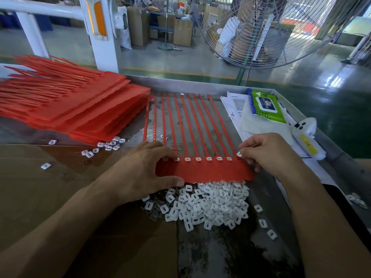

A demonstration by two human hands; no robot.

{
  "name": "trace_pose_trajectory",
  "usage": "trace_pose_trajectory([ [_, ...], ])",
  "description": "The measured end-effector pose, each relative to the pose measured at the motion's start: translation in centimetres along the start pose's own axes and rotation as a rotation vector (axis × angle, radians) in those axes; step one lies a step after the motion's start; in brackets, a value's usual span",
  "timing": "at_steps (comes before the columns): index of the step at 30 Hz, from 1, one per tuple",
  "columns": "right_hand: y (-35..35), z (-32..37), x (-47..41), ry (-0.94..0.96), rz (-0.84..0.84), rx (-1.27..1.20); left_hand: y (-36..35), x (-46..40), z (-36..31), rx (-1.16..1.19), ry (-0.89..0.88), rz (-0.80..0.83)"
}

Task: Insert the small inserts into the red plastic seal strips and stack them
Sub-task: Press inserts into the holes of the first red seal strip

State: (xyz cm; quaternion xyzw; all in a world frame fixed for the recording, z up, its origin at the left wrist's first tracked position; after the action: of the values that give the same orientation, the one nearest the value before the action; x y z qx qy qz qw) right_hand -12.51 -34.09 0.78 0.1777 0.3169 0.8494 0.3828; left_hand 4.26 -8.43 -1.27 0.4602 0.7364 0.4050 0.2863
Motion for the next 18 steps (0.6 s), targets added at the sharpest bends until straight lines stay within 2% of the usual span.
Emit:
trace_pose_trajectory([
  [18,-0.01,0.12,0.40,-0.014,-0.004,0.207,0.02,0.02,-0.22,0.016,0.008,0.006],
])
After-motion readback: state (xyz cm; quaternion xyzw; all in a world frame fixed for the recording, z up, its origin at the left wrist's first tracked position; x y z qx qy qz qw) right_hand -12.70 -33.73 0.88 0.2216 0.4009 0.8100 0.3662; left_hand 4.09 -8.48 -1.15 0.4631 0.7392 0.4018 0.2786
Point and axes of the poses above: each hand's wrist, its own x-axis away from the middle knuckle, its own y-axis out of the back of the hand, z = x × y, the point moved 4 cm from there along -x, towards the middle knuckle, and after that the axes turned 3 degrees about x, right-handed, at the moved point
